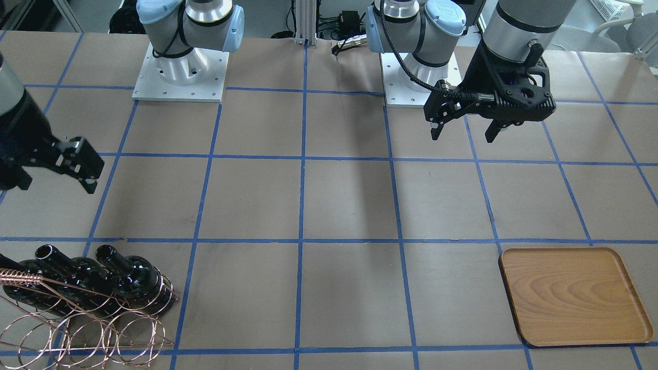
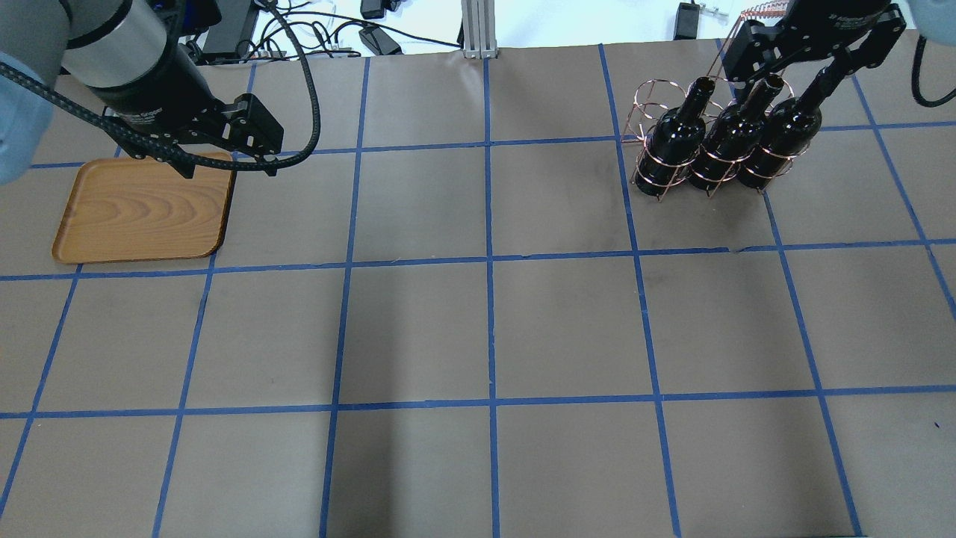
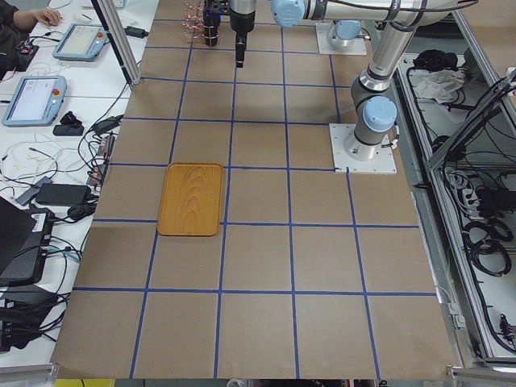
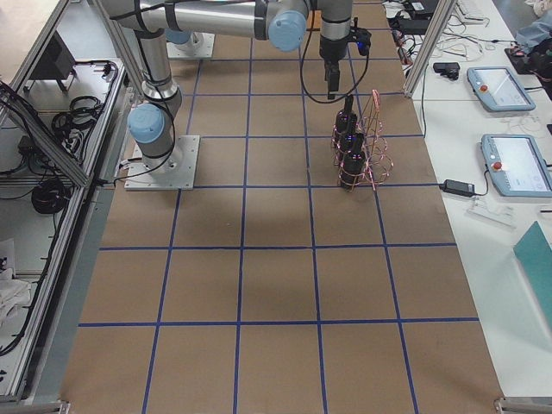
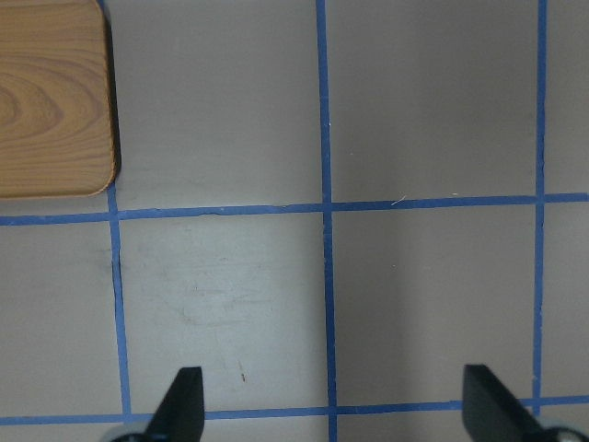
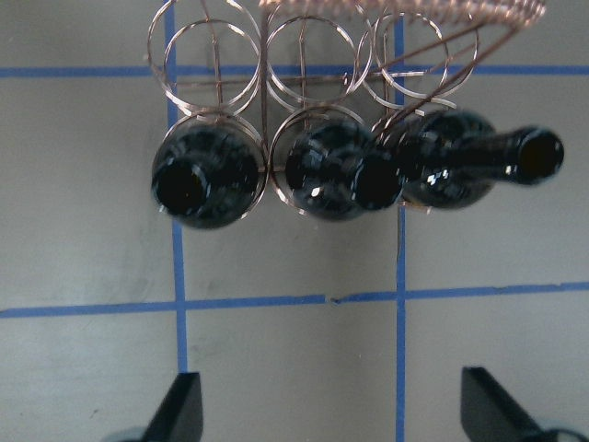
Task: Take wine from basket and place on tray
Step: 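Move the right gripper down over a dark bottle in the copper rack, then close the right gripper on the bottle neck and lift it from the rack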
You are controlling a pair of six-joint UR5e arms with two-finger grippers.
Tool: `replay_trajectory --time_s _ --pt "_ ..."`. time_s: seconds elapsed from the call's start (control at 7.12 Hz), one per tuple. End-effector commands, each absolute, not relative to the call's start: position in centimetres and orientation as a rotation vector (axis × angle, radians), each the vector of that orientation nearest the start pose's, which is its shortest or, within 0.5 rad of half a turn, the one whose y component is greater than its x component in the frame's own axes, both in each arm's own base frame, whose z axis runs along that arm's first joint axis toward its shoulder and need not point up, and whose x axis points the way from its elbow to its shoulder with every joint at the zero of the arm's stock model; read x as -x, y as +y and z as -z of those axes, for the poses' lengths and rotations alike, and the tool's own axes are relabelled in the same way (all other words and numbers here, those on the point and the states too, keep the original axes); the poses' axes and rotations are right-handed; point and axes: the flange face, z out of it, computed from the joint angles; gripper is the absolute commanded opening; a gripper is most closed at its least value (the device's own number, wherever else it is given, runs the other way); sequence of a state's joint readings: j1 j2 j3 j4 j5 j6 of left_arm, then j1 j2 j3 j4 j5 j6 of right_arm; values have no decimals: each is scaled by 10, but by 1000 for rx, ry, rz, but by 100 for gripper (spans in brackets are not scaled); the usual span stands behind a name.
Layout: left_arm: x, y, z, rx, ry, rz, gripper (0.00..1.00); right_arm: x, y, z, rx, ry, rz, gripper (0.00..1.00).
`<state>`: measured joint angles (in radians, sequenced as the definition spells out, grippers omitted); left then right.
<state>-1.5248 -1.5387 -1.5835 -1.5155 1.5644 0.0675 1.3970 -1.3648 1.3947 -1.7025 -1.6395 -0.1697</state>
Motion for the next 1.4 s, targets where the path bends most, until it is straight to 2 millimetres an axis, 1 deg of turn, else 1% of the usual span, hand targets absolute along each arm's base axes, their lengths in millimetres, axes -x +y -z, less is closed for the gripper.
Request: replay_trajectory --time_s 0.0,0.14,0.28,0.42,0.56,0.7,0.84,0.98,1.26 --pt "111 -491 -503 -34 3141 116 100 0 -658 -435 27 3230 206 99" --pt "111 -491 -503 -34 3141 116 100 0 -663 -421 28 3228 182 98" --pt "111 -491 -503 -34 3141 116 100 0 -666 -411 31 3227 158 96" --pt "111 -491 -502 -34 3141 114 100 0 -667 -406 32 3224 144 91" --pt "111 -491 -502 -34 3140 113 100 1 -667 -399 35 3223 114 82" --pt "111 -491 -502 -34 3140 113 100 0 -666 -396 38 3220 97 78" --pt "111 -491 -502 -34 3140 113 100 0 -664 -389 41 3219 77 71" --pt "111 -491 -502 -34 3140 113 100 0 -665 -391 38 3219 94 58" --pt "111 -491 -502 -34 3140 113 100 -1 -666 -393 36 3206 114 38"
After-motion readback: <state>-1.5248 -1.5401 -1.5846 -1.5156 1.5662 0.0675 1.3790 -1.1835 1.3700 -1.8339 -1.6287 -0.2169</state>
